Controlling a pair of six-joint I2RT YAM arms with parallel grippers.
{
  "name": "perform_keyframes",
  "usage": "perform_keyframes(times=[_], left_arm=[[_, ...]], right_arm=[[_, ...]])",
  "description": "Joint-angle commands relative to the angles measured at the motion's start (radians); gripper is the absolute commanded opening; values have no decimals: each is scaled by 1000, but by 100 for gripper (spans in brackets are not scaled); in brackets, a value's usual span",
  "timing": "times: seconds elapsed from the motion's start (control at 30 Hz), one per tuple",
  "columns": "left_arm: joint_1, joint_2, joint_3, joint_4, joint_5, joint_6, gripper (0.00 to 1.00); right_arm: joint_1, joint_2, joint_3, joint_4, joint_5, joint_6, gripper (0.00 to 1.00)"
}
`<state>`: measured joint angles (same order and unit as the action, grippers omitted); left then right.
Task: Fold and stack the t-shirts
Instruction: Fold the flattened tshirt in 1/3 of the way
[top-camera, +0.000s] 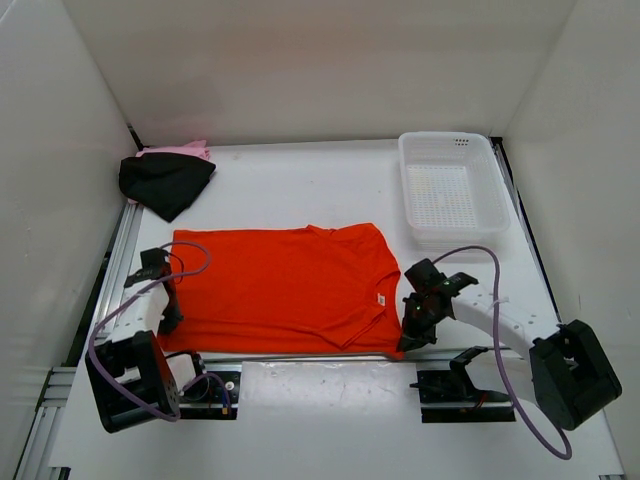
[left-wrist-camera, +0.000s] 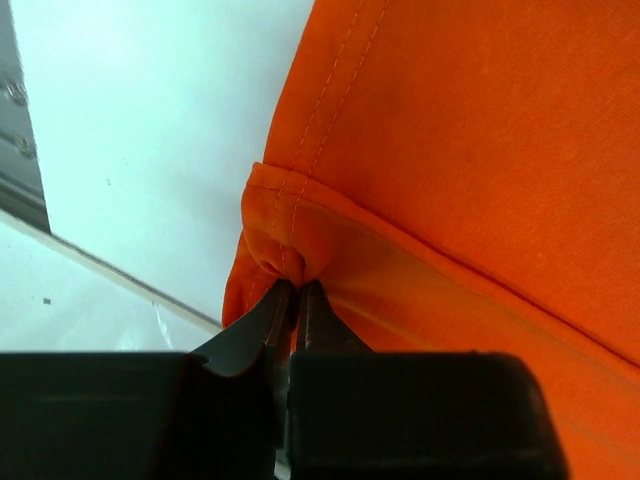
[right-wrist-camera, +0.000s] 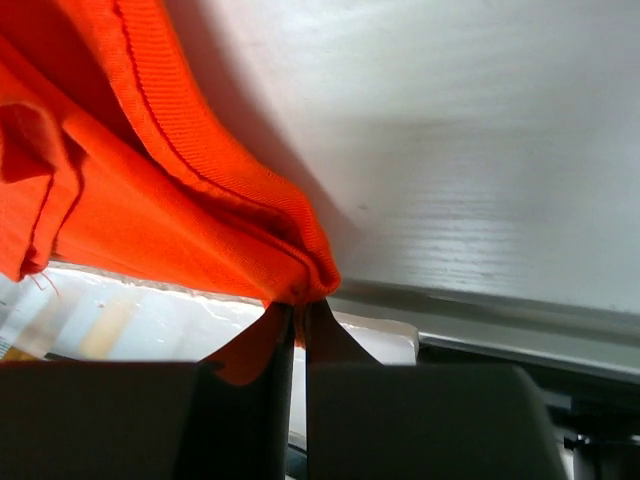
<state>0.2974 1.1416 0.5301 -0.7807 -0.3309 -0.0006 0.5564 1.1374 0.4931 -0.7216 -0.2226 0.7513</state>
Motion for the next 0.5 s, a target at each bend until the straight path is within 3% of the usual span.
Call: perform_keyframes(times=[0.0,0.17,0.2,0.23,0.3,0.33,0.47], left_arm=[[3,-37,19,-75,-48,1,12],[3,-56,42,-160,-26,1,16],[3,-56,33,-169,-26,1,31],[3,-56,33,-178,-26,1,48],[3,-56,48,-178,-39,1,78],[3,-65,74,-192,-39,1,100],[3,-91,313,-192,37,1,100]], right_arm=[[-6,7,10,-139,34,16,0],[-6,-63,32,-217,43,16,2],[-6,-64,44,-231,43,16,14],[-6,-53,56,-240,43,-7,45],[-6,-41,161,-260,83,-39,60],[-6,-41,221,-289,107,-58,67],[14,93,598,-357,207,-222,73]])
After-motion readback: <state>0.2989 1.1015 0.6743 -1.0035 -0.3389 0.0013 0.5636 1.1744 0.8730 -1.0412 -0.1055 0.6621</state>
